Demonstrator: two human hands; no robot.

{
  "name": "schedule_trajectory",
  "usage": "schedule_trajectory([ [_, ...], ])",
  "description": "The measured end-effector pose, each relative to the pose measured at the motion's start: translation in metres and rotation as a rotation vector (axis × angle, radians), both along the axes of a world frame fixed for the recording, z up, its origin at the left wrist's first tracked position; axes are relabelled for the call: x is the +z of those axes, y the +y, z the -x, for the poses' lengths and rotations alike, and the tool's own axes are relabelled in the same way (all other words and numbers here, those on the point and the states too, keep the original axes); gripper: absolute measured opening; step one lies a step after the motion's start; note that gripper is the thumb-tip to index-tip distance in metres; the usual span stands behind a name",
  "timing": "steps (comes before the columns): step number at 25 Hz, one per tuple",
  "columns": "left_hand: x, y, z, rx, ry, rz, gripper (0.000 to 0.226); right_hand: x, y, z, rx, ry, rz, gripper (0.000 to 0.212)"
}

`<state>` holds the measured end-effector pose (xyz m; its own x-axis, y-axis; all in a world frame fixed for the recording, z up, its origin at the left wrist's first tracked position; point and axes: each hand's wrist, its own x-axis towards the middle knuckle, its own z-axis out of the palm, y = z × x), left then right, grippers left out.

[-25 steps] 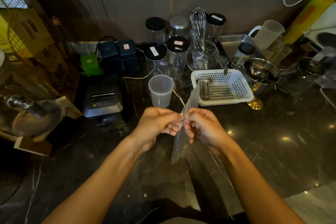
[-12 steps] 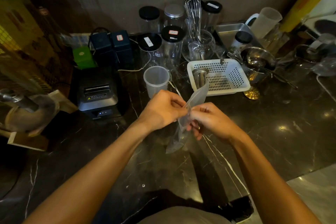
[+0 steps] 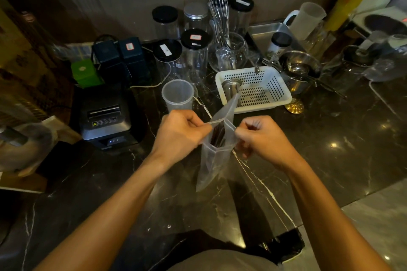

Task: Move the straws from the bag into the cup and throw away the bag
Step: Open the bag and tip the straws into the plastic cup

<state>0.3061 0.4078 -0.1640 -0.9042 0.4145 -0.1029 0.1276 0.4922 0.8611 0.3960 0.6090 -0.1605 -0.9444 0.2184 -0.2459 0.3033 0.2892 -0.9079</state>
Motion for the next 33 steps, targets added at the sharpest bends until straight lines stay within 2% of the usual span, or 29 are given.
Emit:
schedule_trajectory([
  [2, 0.004, -0.003, 0.004, -0.063, 0.031, 0.078, 0.010, -0.001, 0.002, 0.000, 0.054, -0.049, -0.021, 0.025],
  [3, 0.006, 0.000, 0.005, -0.121, 0.033, 0.119, 0.015, -0.001, 0.000, 0.001, 0.079, -0.073, -0.034, 0.024],
  [6, 0.010, 0.014, 0.002, -0.226, 0.013, 0.117, 0.005, 0.000, -0.010, 0.009, 0.045, -0.079, -0.131, 0.027],
  [8, 0.009, 0.019, 0.000, -0.194, 0.066, 0.126, 0.017, 0.000, -0.013, 0.014, 0.039, -0.031, -0.260, 0.028],
  [10, 0.009, 0.016, -0.001, -0.138, 0.102, 0.141, 0.020, 0.001, -0.012, 0.015, 0.057, 0.000, -0.366, 0.030],
  [13, 0.009, -0.001, 0.003, 0.012, 0.155, 0.152, 0.020, 0.002, -0.001, 0.009, 0.010, -0.002, -0.404, 0.035],
  [18, 0.010, -0.036, 0.020, 0.129, 0.140, 0.158, 0.015, 0.003, 0.022, 0.008, -0.201, -0.052, -0.346, 0.025],
  [22, 0.010, -0.033, 0.019, 0.039, 0.125, 0.102, 0.005, 0.003, 0.019, 0.015, -0.150, -0.061, -0.325, 0.023],
  [24, 0.007, -0.027, 0.019, 0.032, 0.109, 0.035, 0.005, 0.003, 0.016, 0.019, -0.096, -0.038, -0.285, 0.032],
  [27, -0.001, -0.018, 0.021, 0.099, 0.058, -0.048, 0.021, 0.002, 0.010, 0.014, -0.122, 0.093, -0.230, 0.051],
  [30, -0.007, -0.008, 0.020, 0.121, 0.029, -0.125, 0.022, -0.020, -0.002, -0.010, -0.130, 0.174, -0.193, 0.044],
  [31, -0.008, -0.005, 0.020, 0.127, 0.024, -0.144, 0.022, -0.032, -0.006, -0.020, -0.081, 0.146, -0.178, 0.038],
  [32, -0.009, -0.001, 0.020, 0.137, 0.010, -0.166, 0.022, -0.043, -0.010, -0.027, -0.016, 0.086, -0.171, 0.043],
  [33, -0.010, 0.001, 0.021, 0.146, -0.016, -0.187, 0.023, -0.054, -0.013, -0.033, 0.049, 0.013, -0.175, 0.061],
])
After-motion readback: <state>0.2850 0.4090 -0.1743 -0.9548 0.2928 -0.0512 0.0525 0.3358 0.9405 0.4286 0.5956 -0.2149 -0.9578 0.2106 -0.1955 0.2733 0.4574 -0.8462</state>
